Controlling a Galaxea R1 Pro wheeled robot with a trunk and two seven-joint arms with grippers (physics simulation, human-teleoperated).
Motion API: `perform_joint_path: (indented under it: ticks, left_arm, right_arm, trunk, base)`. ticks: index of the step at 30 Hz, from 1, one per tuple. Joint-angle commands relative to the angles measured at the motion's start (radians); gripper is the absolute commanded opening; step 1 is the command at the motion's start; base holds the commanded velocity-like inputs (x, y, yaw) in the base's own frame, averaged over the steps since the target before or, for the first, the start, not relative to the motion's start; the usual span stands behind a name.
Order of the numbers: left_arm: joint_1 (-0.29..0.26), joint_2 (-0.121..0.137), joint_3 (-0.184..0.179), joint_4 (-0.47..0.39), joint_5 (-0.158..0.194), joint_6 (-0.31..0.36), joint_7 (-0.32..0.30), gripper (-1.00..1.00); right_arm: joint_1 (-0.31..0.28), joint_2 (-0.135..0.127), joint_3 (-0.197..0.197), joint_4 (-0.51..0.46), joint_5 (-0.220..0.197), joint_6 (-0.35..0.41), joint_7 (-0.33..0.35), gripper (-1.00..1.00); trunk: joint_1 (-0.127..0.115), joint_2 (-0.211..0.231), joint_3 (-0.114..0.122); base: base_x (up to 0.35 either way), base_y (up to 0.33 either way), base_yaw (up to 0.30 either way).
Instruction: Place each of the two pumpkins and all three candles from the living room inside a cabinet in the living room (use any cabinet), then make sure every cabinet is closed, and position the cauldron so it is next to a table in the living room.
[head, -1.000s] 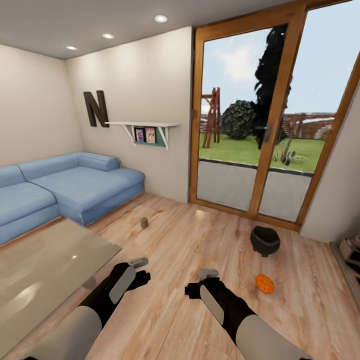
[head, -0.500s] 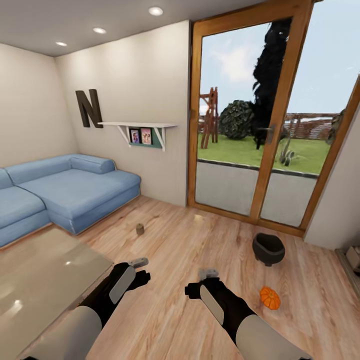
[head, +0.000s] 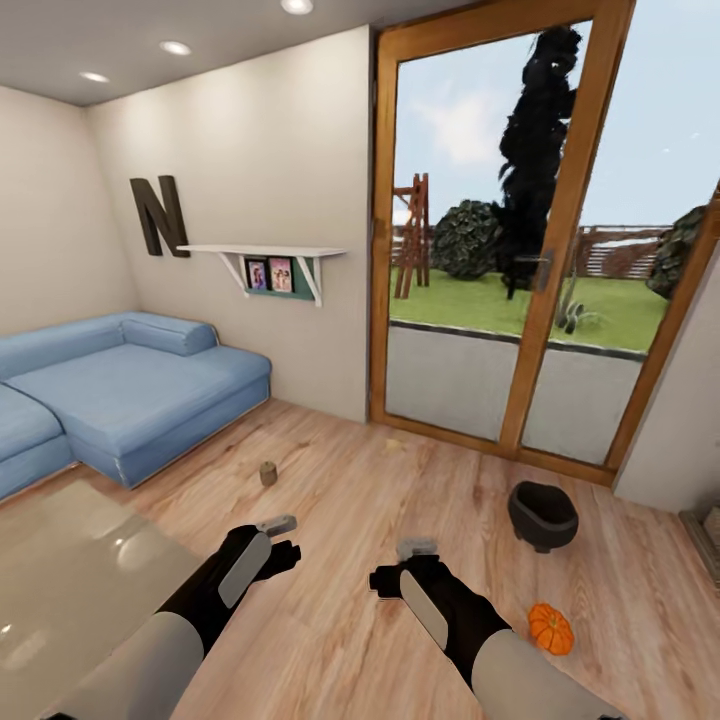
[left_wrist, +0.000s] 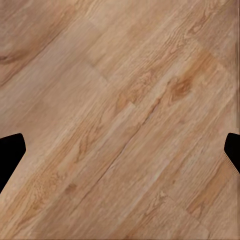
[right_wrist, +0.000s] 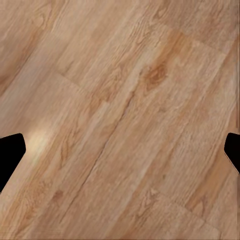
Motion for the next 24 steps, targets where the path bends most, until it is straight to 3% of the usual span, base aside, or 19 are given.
perform_joint_path:
  ticks: [1,24]
  left_arm:
    - [-0.001,0.001,-0.004,-0.002,0.010,0.001,0.010,1.00]
    - [-0.001,0.001,-0.003,-0.002,0.010,0.001,0.010,1.00]
  right_arm:
    - [-0.001,-0.001,0.006,-0.001,-0.010,0.002,-0.009,1.00]
    - [-0.001,-0.001,0.006,-0.001,-0.010,0.000,-0.009,1.00]
  trunk:
    - [0.001,-0.001,-0.001]
    - [0.001,-0.001,-0.001]
  base:
    - [0.342,0.000,-0.228]
    - [0.342,0.000,-0.027]
